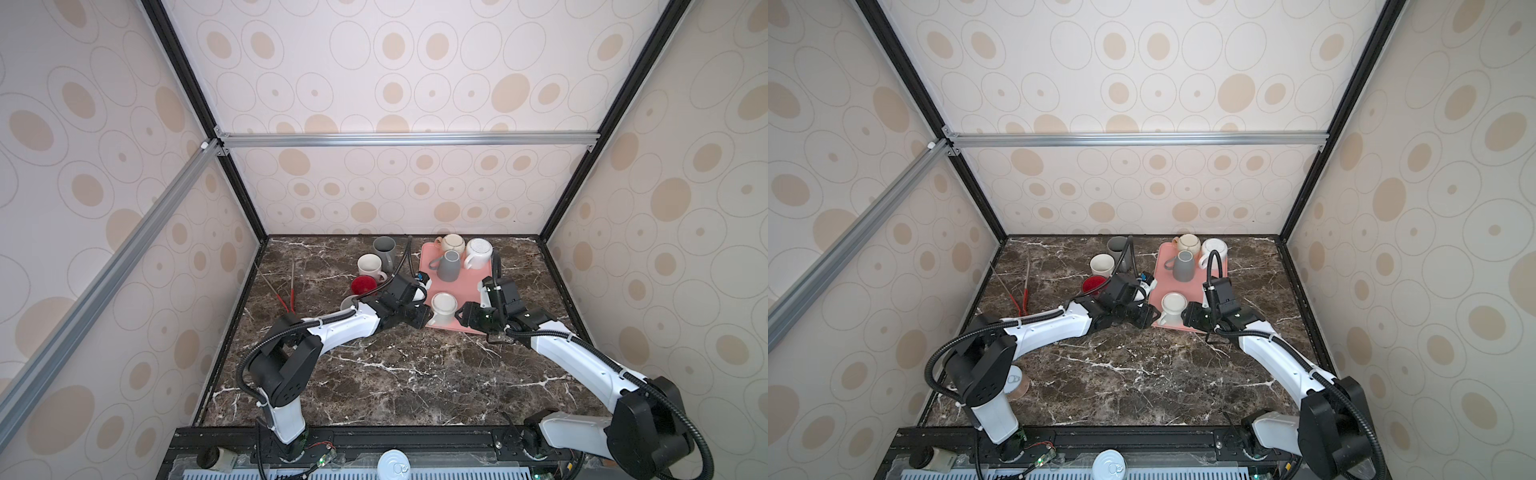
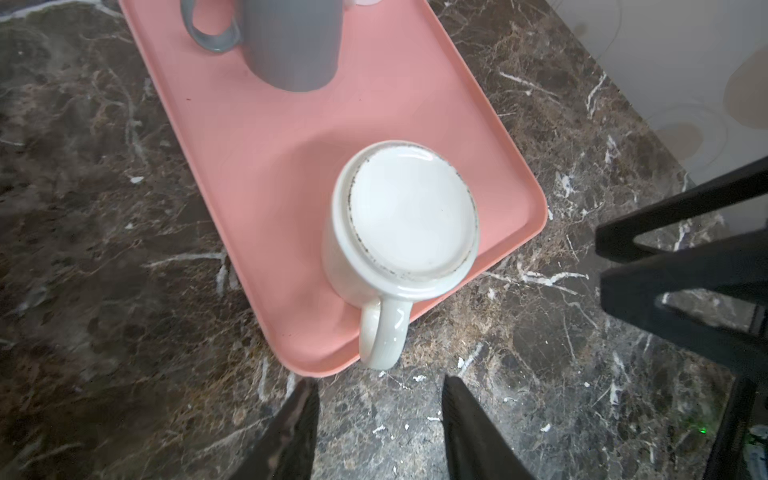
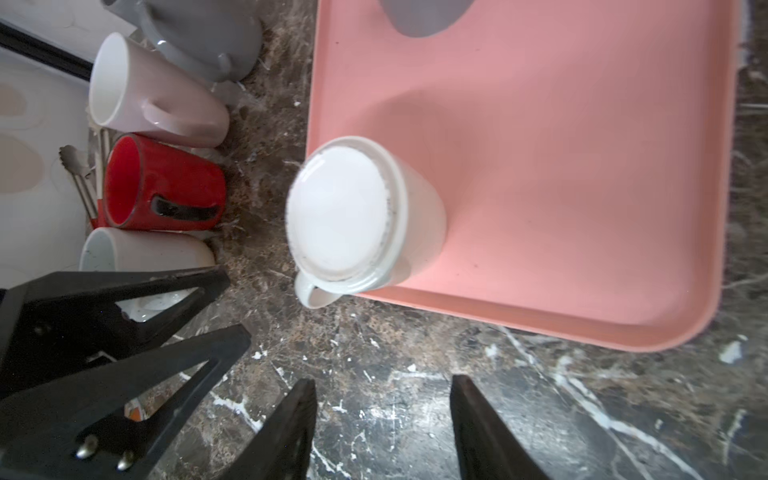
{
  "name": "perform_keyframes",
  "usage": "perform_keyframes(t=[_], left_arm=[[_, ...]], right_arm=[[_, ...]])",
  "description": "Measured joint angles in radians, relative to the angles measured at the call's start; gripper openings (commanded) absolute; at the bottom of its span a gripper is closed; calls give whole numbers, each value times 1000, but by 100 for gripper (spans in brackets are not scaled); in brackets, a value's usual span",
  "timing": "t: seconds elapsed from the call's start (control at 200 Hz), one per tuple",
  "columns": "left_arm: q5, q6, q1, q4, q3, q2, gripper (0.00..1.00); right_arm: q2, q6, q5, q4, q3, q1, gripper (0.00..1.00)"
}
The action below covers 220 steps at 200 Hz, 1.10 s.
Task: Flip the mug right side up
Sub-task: 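Grasp the white mug's handle with the left gripper while the right gripper approaches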
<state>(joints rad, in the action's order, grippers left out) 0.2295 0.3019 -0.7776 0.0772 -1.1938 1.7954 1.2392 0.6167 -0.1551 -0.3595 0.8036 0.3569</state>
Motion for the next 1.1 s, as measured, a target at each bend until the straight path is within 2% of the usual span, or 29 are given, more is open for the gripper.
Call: perform_keyframes(t=[0.28, 0.525, 0.75, 0.93, 1.1], left_arm=[[-10, -38, -28, 70, -138, 171, 48], [-42, -42, -28, 96, -163, 204, 47], [-70, -50, -28, 99, -187, 204, 37], [-82, -60, -28, 103, -195, 211, 21], [-86, -59, -32, 103, -198, 212, 10]], right_arm=[[-14, -3, 1, -15, -24, -27, 56], [-13, -13, -5, -16, -24, -42, 56], [3, -19, -11, -15, -24, -51, 56], [8, -23, -27, -14, -34, -58, 56], [8, -23, -35, -10, -37, -64, 56]])
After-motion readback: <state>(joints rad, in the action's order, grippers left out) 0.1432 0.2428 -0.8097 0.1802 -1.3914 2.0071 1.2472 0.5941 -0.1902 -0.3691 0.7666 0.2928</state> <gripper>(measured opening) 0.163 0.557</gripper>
